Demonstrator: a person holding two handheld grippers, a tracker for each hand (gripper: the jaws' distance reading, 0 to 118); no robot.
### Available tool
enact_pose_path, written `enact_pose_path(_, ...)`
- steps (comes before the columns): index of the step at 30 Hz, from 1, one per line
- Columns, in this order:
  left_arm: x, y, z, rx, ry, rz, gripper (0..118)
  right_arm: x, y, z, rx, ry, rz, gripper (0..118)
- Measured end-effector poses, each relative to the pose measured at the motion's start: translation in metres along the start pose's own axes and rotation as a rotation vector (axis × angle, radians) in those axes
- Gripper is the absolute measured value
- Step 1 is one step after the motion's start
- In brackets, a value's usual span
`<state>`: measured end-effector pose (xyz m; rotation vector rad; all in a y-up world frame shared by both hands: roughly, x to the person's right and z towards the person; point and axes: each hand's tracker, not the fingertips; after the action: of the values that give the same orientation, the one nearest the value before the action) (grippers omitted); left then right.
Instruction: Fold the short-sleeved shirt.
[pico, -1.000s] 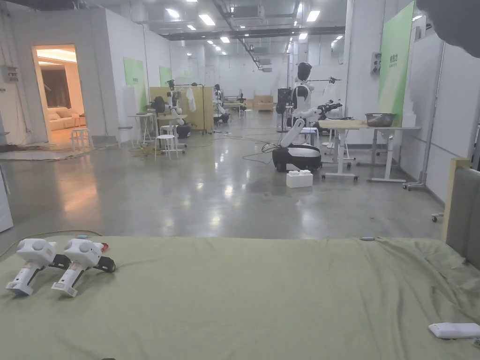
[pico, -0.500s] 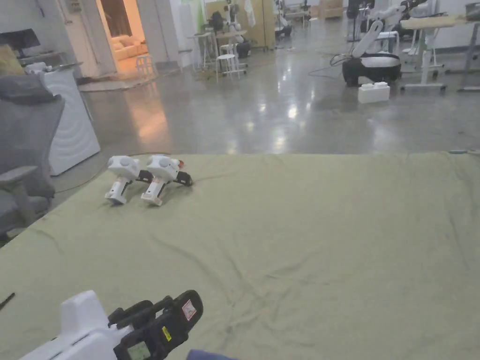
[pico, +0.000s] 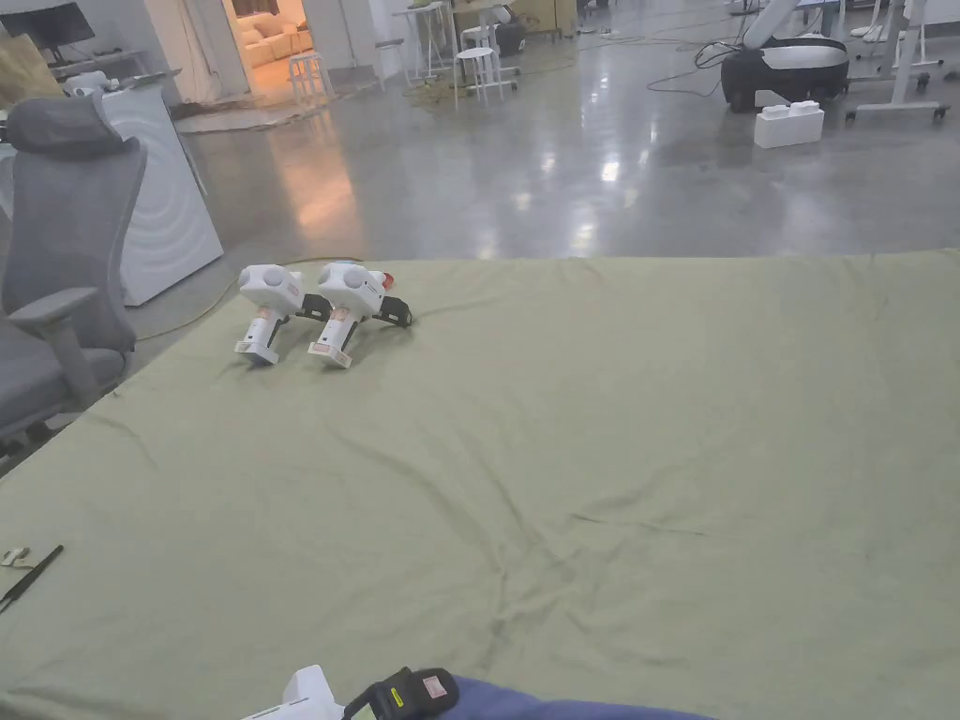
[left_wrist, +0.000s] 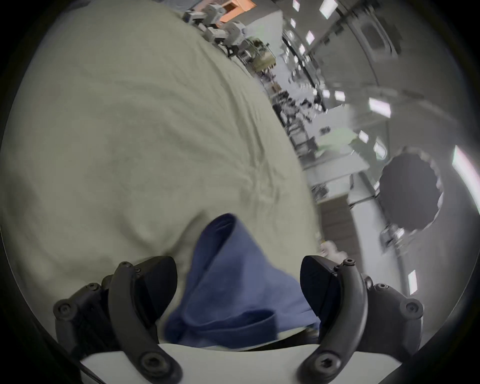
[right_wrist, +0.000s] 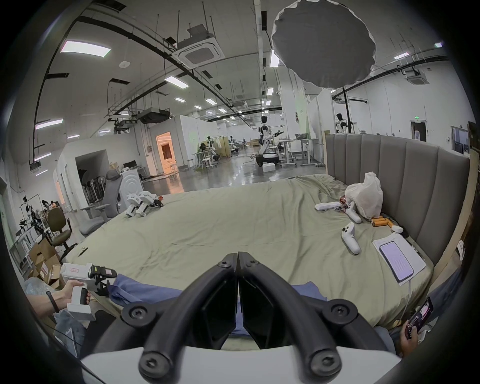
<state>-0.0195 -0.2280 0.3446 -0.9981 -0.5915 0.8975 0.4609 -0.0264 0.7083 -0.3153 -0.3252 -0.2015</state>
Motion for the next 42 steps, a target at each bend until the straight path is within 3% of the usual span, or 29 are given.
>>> enact_pose_path(1, 0.002, -0.004, -0.005, -0.011, -0.044, 0.056, 80, 0.001, 0.000, -0.001, -0.003, -0.001, -0.003, 0)
enact_pose_path(2, 0.000, -0.008, -0.011, -0.019, -0.072, 0.081, 59, 0.001, -0.001, -0.002, -0.008, 0.001, -0.011, 0)
enact_pose_path(3, -0.001, -0.012, -0.017, -0.015, -0.058, 0.078, 28, 0.002, -0.002, -0.004, -0.012, 0.005, -0.019, 0)
enact_pose_path(4, 0.012, -0.023, -0.018, -0.015, 0.003, 0.062, 17, 0.002, -0.002, -0.005, -0.017, 0.006, -0.023, 0)
enact_pose_path(5, 0.018, -0.030, -0.021, -0.020, 0.055, 0.030, 16, 0.001, -0.002, -0.006, -0.019, 0.005, -0.023, 0)
enact_pose_path(9, 0.011, -0.016, -0.003, 0.060, -0.009, 0.103, 7, 0.003, -0.003, -0.004, -0.022, 0.013, -0.014, 0)
enact_pose_path(11, 0.026, -0.014, 0.011, 0.119, -0.002, 0.048, 5, 0.006, -0.004, -0.003, -0.021, 0.011, -0.016, 0)
enact_pose_path(15, 0.049, 0.019, 0.057, 0.217, -0.019, -0.058, 5, 0.013, -0.006, 0.002, -0.013, 0.007, -0.022, 0)
enact_pose_path(19, 0.111, 0.040, 0.099, 0.277, 0.082, -0.303, 5, 0.022, -0.012, 0.004, -0.012, 0.006, -0.036, 0)
enact_pose_path(21, 0.108, 0.048, 0.088, 0.236, 0.041, -0.401, 5, 0.024, -0.013, 0.004, -0.013, -0.002, -0.047, 0)
enact_pose_path(25, 0.167, -0.019, 0.019, 0.054, 0.006, -0.555, 6, 0.026, -0.016, 0.008, 0.004, -0.002, -0.081, 0)
enact_pose_path(28, 0.174, -0.071, -0.055, -0.106, 0.008, -0.573, 6, 0.025, -0.017, 0.018, 0.006, -0.016, -0.063, 0)
enact_pose_path(31, 0.171, -0.116, -0.113, -0.207, 0.089, -0.694, 8, 0.030, -0.021, 0.031, -0.001, -0.043, -0.048, 0)
enact_pose_path(32, 0.176, -0.133, -0.129, -0.231, 0.109, -0.731, 13, 0.032, -0.023, 0.036, -0.004, -0.053, -0.048, 0)
enact_pose_path(34, 0.172, -0.148, -0.150, -0.282, 0.139, -0.765, 50, 0.037, -0.027, 0.042, -0.004, -0.099, -0.060, 0)
enact_pose_path(38, 0.181, -0.150, -0.150, -0.291, 0.122, -0.748, 73, 0.050, -0.034, 0.048, -0.017, -0.131, -0.092, 0)
enact_pose_path(42, 0.201, -0.119, -0.110, -0.142, 0.009, -0.753, 81, 0.060, -0.042, 0.050, -0.033, -0.131, -0.131, 0)
